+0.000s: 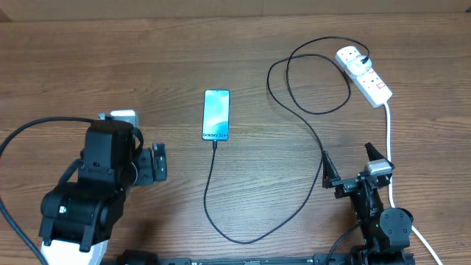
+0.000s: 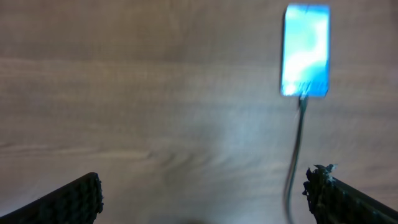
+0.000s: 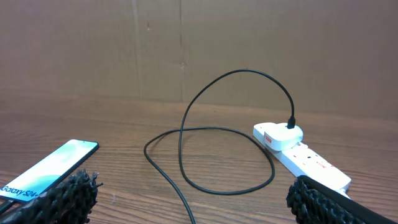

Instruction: Plug charger to phone and switch on socket

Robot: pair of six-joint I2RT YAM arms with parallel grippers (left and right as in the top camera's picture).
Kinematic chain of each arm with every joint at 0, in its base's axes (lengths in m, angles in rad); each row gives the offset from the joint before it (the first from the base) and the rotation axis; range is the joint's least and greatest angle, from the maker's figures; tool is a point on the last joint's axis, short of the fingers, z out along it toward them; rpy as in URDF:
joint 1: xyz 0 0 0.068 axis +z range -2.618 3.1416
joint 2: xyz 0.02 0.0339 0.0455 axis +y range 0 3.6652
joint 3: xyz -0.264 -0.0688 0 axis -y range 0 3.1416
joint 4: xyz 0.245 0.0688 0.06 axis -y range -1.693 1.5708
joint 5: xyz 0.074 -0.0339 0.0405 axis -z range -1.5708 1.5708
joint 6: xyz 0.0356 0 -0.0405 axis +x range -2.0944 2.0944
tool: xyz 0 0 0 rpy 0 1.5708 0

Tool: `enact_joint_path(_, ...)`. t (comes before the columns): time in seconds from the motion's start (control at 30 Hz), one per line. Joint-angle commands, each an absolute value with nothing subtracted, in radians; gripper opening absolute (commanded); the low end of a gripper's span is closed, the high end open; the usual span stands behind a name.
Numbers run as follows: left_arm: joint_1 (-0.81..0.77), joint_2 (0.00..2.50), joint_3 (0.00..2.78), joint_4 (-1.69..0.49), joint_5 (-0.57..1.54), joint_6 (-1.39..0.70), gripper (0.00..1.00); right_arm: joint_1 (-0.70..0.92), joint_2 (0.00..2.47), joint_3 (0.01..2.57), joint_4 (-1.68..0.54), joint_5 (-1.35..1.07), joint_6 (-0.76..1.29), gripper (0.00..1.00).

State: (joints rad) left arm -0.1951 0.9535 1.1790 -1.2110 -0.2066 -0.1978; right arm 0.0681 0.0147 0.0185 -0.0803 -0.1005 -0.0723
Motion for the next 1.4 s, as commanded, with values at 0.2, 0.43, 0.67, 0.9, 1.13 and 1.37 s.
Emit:
enact_joint_path(0.2, -0.19, 0.951, 1.124, -1.146, -0.096, 0.027, 1.0, 0.072, 0.003, 0.009, -0.076, -0.106, -0.076, 1.0)
enact_joint_path(0.43, -0.189, 0.857, 1.01, -1.036, 0.0, 0.019, 1.0, 0.072, 0.003, 0.009, -0.076, -0.106, -0.076, 1.0)
enact_joint_path(0.67, -0.189, 0.711, 0.876, -0.924, 0.027, 0.02, 1.0, 0.072, 0.003, 0.009, -0.076, -0.106, -0.076, 1.0)
enact_joint_path(0.9, -0.189, 0.572, 0.752, -0.83, 0.027, 0.023, 1.0, 0.072, 0.003, 0.009, -0.076, -0.106, -0.076, 1.0)
enact_joint_path(1.13, -0.189, 0.486, 0.64, -0.737, 0.064, 0.049, 1.0, 0.072, 0.003, 0.009, -0.076, -0.106, -0.076, 1.0)
enact_joint_path(1.37, -0.189, 0.423, 0.525, -0.555, 0.186, 0.172, 1.0, 0.072, 0.003, 0.009, -0.076, -0.106, -0.076, 1.0)
